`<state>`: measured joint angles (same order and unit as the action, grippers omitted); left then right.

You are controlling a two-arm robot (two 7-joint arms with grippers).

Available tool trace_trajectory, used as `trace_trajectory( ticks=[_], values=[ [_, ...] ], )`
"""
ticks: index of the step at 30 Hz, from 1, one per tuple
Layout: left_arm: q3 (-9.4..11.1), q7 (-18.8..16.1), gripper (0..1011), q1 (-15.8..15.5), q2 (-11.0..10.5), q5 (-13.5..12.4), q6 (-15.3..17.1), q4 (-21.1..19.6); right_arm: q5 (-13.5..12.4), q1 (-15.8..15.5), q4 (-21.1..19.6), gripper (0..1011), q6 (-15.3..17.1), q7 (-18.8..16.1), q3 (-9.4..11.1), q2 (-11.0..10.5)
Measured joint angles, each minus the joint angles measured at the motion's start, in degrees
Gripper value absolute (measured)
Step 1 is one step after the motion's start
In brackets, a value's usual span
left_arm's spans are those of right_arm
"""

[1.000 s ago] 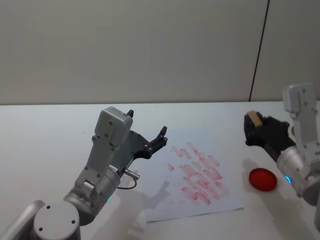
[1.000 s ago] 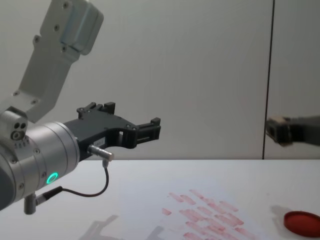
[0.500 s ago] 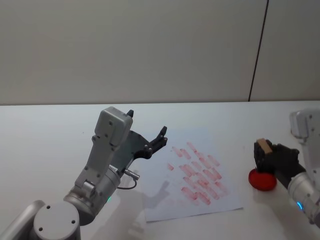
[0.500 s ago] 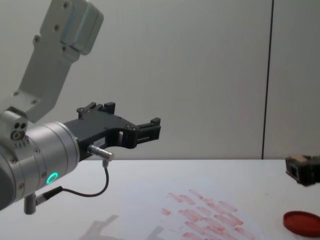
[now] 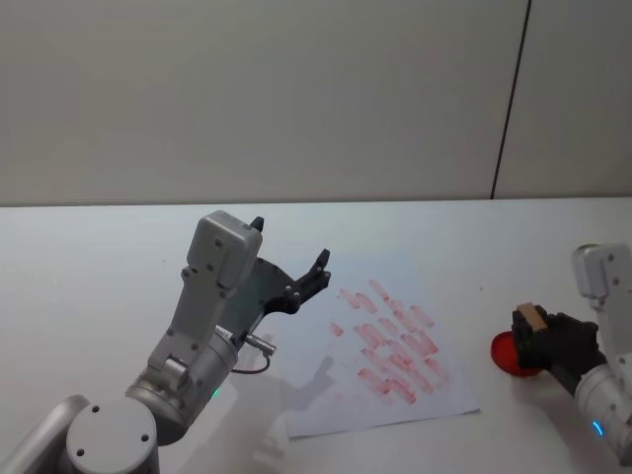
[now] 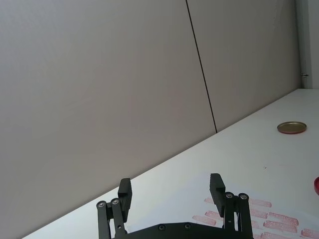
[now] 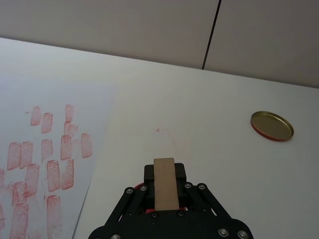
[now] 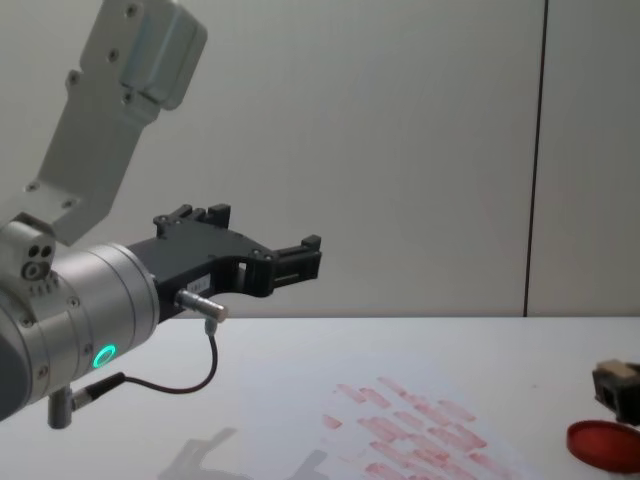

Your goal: Use the one hand to pick up the stamp and affix it onto the A4 paper.

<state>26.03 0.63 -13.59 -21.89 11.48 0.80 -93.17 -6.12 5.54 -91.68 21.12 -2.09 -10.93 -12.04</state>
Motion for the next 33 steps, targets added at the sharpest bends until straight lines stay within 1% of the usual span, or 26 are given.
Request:
trace_trajectory(
  ticks=[8, 12, 13, 14, 16, 17, 18, 20, 21, 22, 23, 28, 30, 31, 32, 33],
  values=[
    [0.0, 0.0, 993, 0.0, 0.0, 0.0, 0.0, 0.0, 0.27, 0.26, 1.88, 233, 0.15, -0.79, 0.07, 0.09],
    [0.0, 0.0, 993, 0.0, 0.0, 0.0, 0.0, 0.0, 0.47, 0.54, 2.77, 360, -0.16, -1.3, 0.07, 0.2],
    [0.0, 0.0, 993, 0.0, 0.0, 0.0, 0.0, 0.0, 0.51, 0.58, 2.89, 360, -0.25, -1.38, 0.06, 0.22],
    [0.0, 0.0, 993, 0.0, 0.0, 0.0, 0.0, 0.0, 0.54, 0.63, 3.0, 443, -0.36, -1.44, 0.06, 0.25],
    [0.0, 0.0, 993, 0.0, 0.0, 0.0, 0.0, 0.0, 0.68, 0.76, 3.27, 480, -0.79, -1.62, 0.04, 0.31],
    [0.0, 0.0, 993, 0.0, 0.0, 0.0, 0.0, 0.0, 0.72, 0.79, 3.31, 526, -0.93, -1.66, 0.05, 0.31],
    [0.0, 0.0, 993, 0.0, 0.0, 0.0, 0.0, 0.0, 0.79, 0.81, 3.34, 537, -1.24, -1.72, 0.04, 0.32],
    [0.0, 0.0, 993, 0.0, 0.0, 0.0, 0.0, 0.0, 0.9, 0.82, 3.33, 623, -1.65, -1.76, 0.05, 0.32],
    [0.0, 0.0, 993, 0.0, 0.0, 0.0, 0.0, 0.0, 0.99, 0.82, 3.14, 670, -2.08, -1.76, 0.08, 0.31],
    [0.0, 0.0, 993, 0.0, 0.0, 0.0, 0.0, 0.0, 1.03, 0.81, 3.0, 670, -2.3, -1.77, 0.11, 0.29],
    [0.0, 0.0, 993, 0.0, 0.0, 0.0, 0.0, 0.0, 1.09, 0.78, 2.82, 731, -2.54, -1.76, 0.13, 0.26],
    [0.0, 0.0, 993, 0.0, 0.0, 0.0, 0.0, 0.0, 1.58, 0.21, 1.18, 840, -4.53, -1.59, 0.35, -0.1],
    [0.0, 0.0, 993, 0.0, 0.0, 0.0, 0.0, 0.0, 1.71, -0.07, 0.5, 925, -5.13, -1.5, 0.44, -0.28],
    [0.0, 0.0, 993, 0.0, 0.0, 0.0, 0.0, 0.0, 1.81, -0.21, 0.18, 925, -5.43, -1.44, 0.49, -0.37],
    [0.0, 0.0, 993, 0.0, 0.0, 0.0, 0.0, 0.0, 1.92, -0.52, -0.45, 970, -6.07, -1.31, 0.62, -0.58],
    [0.0, 0.0, 993, 0.0, 0.0, 0.0, 0.0, 0.0, 2.02, -0.69, -0.79, 980, -6.53, -1.22, 0.68, -0.69]
  ],
)
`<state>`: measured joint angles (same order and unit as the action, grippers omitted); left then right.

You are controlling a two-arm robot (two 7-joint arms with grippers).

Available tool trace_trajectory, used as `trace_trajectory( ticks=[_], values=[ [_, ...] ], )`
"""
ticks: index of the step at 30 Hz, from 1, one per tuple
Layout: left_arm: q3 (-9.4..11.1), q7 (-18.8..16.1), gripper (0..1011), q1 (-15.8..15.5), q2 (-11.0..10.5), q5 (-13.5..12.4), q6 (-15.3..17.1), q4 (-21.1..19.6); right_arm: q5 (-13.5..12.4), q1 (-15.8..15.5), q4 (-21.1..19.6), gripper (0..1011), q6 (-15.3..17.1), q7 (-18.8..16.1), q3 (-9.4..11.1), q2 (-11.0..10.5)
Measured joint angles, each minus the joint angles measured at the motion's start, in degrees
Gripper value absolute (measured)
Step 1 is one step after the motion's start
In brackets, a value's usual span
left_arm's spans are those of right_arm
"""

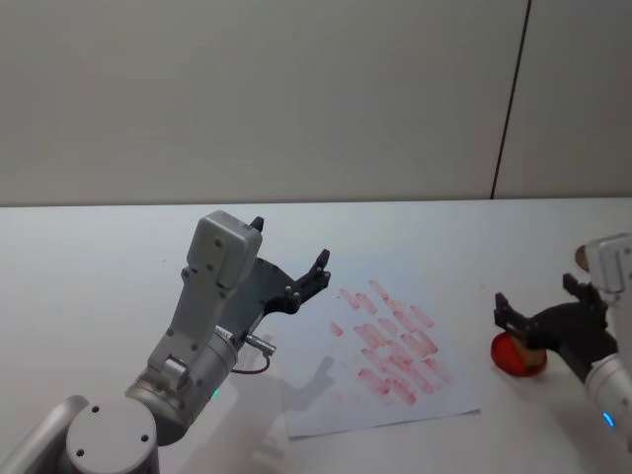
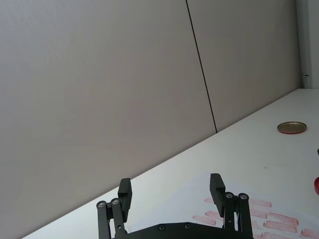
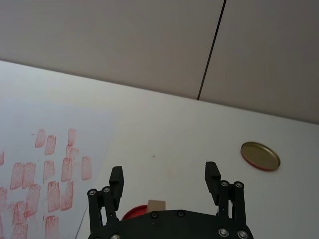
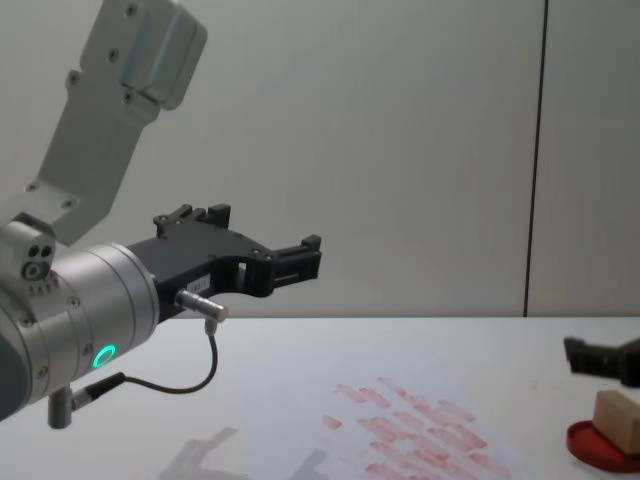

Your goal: Use the one hand to pick up the stamp and affix it onto the A4 paper.

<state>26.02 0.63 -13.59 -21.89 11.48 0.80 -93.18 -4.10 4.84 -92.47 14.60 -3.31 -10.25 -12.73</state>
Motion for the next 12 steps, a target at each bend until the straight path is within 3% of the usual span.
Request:
trace_trajectory(
  ticks=[12],
  values=[
    [0.0, 0.0, 993, 0.0, 0.0, 0.0, 0.0, 0.0, 0.93, -3.17, -6.02, 1001, -4.98, 1.06, 1.34, -2.31]
  ],
)
